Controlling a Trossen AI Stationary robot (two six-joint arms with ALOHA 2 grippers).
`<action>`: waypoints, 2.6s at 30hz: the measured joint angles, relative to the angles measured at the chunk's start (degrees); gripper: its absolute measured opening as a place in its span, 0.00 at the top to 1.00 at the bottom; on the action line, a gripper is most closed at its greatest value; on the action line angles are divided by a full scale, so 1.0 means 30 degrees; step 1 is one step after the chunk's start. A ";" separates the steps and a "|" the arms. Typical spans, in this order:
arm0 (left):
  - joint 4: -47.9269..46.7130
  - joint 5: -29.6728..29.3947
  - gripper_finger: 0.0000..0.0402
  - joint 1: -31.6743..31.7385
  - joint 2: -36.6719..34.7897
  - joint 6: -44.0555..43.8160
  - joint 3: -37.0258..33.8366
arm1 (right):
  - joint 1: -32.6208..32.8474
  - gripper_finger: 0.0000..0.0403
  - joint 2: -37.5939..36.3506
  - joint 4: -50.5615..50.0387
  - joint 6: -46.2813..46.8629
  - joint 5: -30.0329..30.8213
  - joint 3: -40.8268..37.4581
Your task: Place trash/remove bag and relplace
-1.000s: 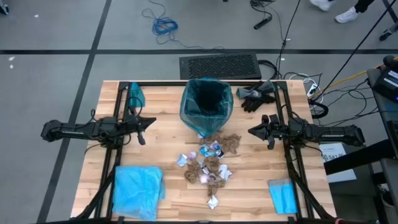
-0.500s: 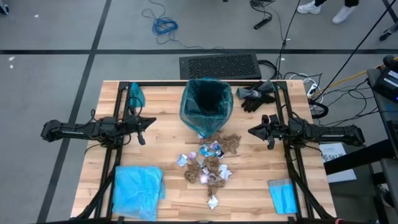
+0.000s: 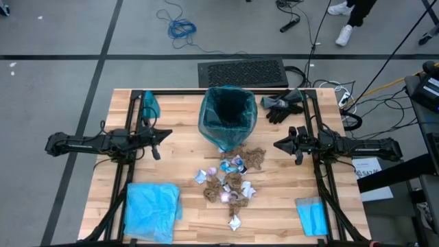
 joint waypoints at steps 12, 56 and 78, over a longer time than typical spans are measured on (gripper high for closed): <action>-0.0003 0.0000 1.00 0.0003 0.0000 0.0000 0.0000 | 0.0000 1.00 0.0000 0.0005 -0.0003 0.0000 0.0000; 0.1642 0.1142 1.00 0.0003 0.0000 -0.5003 0.0027 | 0.0000 1.00 0.0004 0.5729 -0.0594 0.1056 0.0301; -0.5070 0.3293 1.00 0.0003 0.5707 0.0111 1.6207 | 0.0007 1.00 0.8193 -0.5151 -0.5714 0.1042 1.8100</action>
